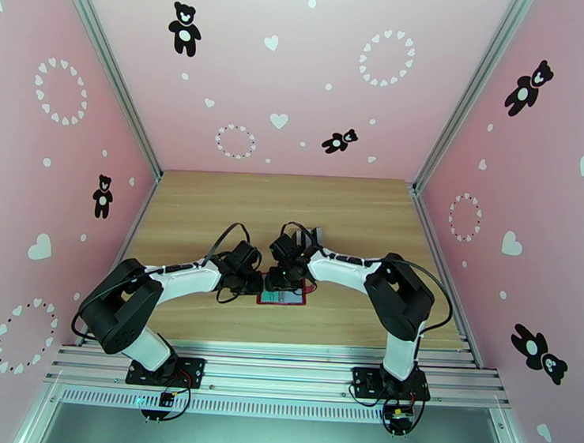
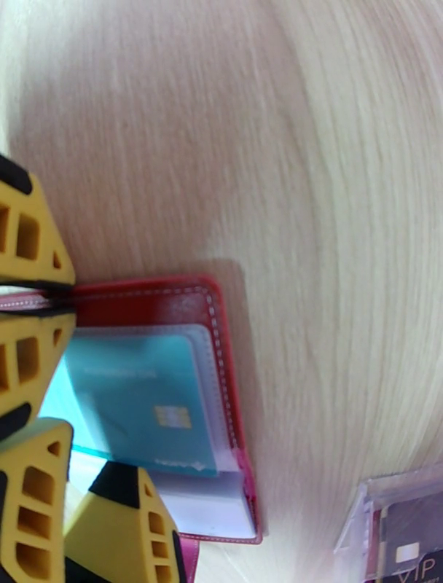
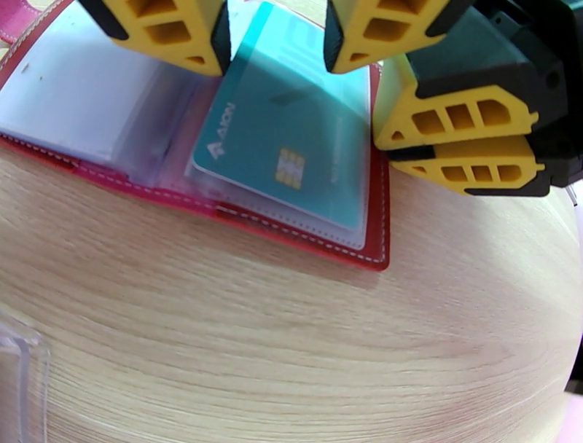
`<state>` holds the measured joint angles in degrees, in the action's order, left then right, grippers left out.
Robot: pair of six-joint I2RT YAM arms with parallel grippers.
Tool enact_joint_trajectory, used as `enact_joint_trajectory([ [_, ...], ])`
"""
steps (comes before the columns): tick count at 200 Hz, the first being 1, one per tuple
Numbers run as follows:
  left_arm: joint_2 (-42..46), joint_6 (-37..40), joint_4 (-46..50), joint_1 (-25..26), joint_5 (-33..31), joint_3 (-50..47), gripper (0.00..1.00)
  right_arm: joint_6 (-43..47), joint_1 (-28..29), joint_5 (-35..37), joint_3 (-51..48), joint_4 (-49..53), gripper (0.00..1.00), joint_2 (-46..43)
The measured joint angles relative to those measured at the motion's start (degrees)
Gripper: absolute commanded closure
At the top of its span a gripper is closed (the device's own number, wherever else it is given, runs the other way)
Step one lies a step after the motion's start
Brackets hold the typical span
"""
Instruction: Put the credit cards into the card holder
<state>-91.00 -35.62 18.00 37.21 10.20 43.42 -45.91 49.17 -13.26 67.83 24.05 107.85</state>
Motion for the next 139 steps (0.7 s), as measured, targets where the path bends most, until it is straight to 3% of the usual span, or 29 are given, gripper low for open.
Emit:
enact_joint_trajectory([
  [139, 0.7, 0.0, 1.07, -1.09, 0.09, 0.52, 0.81, 2.19, -3.96, 2.14, -1.2, 1.62, 0.58, -5.22],
])
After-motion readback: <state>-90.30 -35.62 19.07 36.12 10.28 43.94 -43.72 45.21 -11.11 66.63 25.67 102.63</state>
